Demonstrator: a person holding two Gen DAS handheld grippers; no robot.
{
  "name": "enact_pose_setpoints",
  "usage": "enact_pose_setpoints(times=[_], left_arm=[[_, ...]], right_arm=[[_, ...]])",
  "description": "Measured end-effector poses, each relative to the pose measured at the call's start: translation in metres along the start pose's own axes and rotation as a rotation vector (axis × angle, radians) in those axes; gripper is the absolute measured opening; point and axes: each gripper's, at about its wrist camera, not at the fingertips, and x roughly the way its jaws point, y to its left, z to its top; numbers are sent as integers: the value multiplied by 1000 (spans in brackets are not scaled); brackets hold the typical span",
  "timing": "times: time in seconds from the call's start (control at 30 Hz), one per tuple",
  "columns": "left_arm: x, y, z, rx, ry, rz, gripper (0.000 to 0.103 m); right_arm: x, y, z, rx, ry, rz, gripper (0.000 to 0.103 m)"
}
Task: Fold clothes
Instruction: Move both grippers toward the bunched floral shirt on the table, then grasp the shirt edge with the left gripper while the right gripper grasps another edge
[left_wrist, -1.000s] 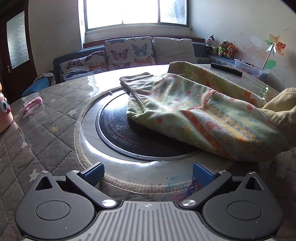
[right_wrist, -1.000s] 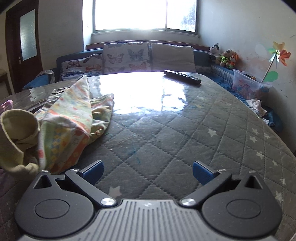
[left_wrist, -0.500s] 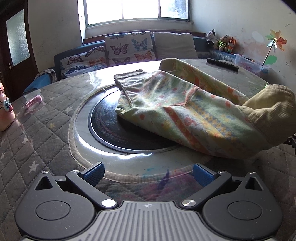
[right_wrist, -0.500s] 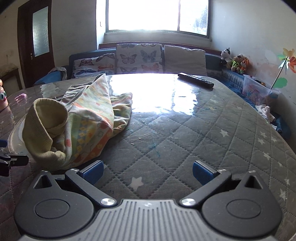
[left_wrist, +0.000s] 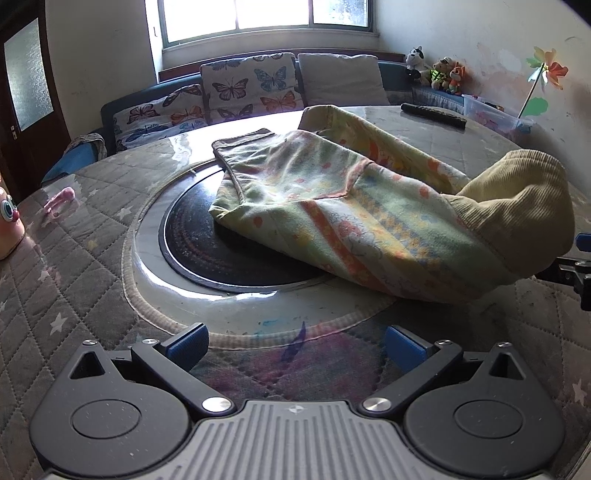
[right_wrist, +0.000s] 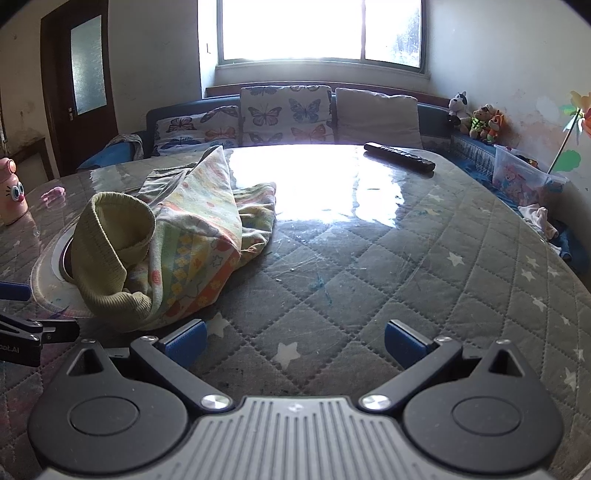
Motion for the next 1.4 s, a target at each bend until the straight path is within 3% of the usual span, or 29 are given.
enact_pose_setpoints(times=[0.83,1.1,1.4], left_arm=[[-1,4,24,18,-25,18,103],[-5,11,44,19,-61,32,103],[2,11,69,35,-87,31,103]], right_arm=[[5,-4,22,-24,-20,-20,103],[7,-6,49,-75,-50,-20,103],[30,4,85,-85,-41,56,103]])
